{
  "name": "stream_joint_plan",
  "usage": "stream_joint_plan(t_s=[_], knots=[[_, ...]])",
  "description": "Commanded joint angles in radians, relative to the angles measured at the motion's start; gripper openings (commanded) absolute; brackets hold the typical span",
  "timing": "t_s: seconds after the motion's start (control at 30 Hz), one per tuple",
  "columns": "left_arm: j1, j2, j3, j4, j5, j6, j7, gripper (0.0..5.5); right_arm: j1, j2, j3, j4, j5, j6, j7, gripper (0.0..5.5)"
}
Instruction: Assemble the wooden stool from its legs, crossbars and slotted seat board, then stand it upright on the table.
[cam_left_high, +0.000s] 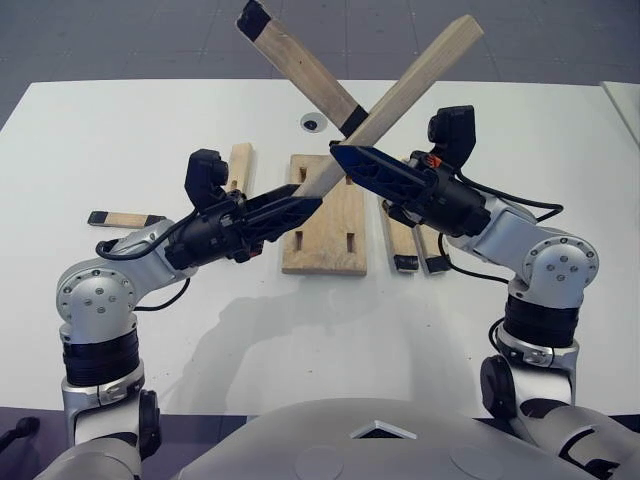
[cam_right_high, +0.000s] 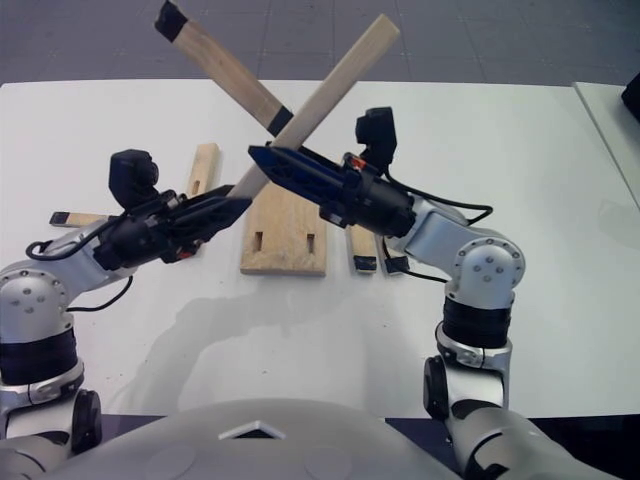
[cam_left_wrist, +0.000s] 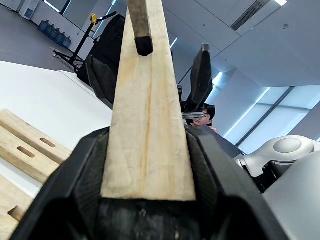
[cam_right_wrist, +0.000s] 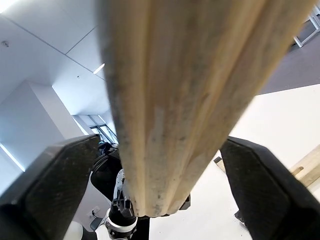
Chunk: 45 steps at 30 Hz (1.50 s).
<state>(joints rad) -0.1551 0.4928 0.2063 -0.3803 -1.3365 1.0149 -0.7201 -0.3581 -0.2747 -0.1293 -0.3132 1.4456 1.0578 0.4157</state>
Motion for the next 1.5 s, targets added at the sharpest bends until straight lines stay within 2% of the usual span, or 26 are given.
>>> stream_joint_plan(t_s=[0.03, 0.37, 0.53, 0.57, 0.7, 0.9, 1.07, 1.2, 1.33, 1.5], knots=[[-0.007, 0.032, -0.004, -0.009, -0.026, 0.012, -0.02, 2.05, -0.024, -0.041, 0.013, -0.007, 0.022, 0.015, 0.042, 3.56], [-0.023, 0.074, -0.004, 0.009, -0.026, 0.012, -0.049, 2.05, -0.044, -0.105, 0.015, -0.025, 0.043, 0.006, 0.108, 2.1], [-0.033, 0.072, -0.016, 0.01, -0.015, -0.001, -0.055, 2.05, -0.055, -0.112, 0.018, -0.027, 0.05, 0.001, 0.108, 2.04], [-0.034, 0.069, -0.018, 0.01, 0.001, -0.013, -0.051, 2.41, -0.057, -0.112, 0.016, -0.027, 0.057, -0.002, 0.104, 2.04], [-0.024, 0.057, 0.006, 0.048, 0.069, -0.08, -0.013, 2.99, -0.061, -0.126, -0.005, -0.013, 0.055, -0.02, 0.089, 2.04], [0.03, 0.039, 0.058, 0.07, 0.226, -0.213, 0.097, 3.85, 0.019, -0.242, -0.066, -0.005, -0.031, -0.028, 0.133, 2.04], [0.075, 0.062, -0.185, 0.059, 0.707, -0.404, 0.245, 4.74, 0.115, -0.316, -0.129, -0.03, -0.088, -0.054, 0.157, 2.04], [0.093, 0.049, -0.343, 0.014, 0.927, -0.372, 0.379, 5.36, 0.144, -0.325, -0.125, -0.029, -0.139, -0.076, 0.163, 2.04], [0.114, 0.051, -0.418, -0.045, 1.049, -0.309, 0.441, 5.4, 0.16, -0.324, -0.116, -0.04, -0.161, -0.086, 0.172, 2.04], [0.125, 0.075, -0.468, -0.082, 1.117, -0.226, 0.433, 5.4, 0.163, -0.322, -0.108, -0.04, -0.194, -0.097, 0.174, 2.04]])
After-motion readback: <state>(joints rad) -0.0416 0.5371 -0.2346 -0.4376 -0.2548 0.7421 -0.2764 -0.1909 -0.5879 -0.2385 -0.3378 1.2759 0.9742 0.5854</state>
